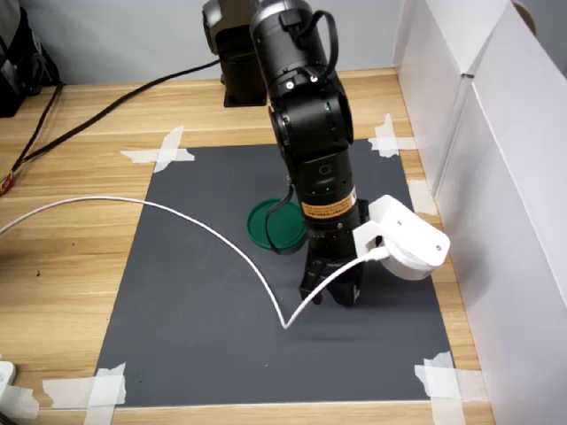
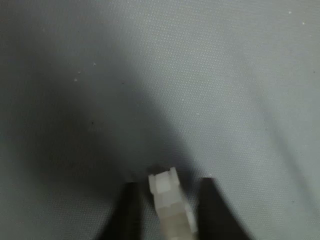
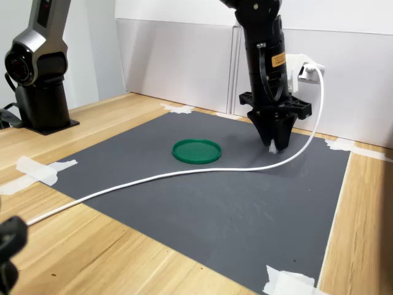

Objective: Grasp a white terminal and put it in the green lid.

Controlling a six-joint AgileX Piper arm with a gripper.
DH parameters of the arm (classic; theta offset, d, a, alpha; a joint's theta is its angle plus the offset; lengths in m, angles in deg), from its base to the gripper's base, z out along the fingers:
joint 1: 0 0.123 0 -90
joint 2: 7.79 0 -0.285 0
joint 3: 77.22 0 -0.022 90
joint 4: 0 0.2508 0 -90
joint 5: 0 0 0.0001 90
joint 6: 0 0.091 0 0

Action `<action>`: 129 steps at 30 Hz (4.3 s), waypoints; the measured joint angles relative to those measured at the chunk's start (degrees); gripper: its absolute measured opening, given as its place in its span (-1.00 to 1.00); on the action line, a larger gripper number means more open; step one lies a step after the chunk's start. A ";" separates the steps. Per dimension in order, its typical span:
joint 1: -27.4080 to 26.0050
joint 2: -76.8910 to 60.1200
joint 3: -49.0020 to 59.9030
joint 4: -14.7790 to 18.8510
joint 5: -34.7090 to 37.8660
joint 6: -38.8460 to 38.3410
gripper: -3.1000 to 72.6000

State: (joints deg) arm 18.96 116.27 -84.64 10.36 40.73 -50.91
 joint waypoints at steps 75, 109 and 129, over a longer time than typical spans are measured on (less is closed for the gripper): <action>-8.09 -23.24 30.39 1.18 -5.66 -10.46 0.33; -8.34 -88.31 52.32 14.30 -19.57 14.87 -0.96; -13.36 -104.73 68.65 -1.00 -15.00 29.70 -0.96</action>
State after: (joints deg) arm 5.61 11.53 -15.99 9.35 25.73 -21.22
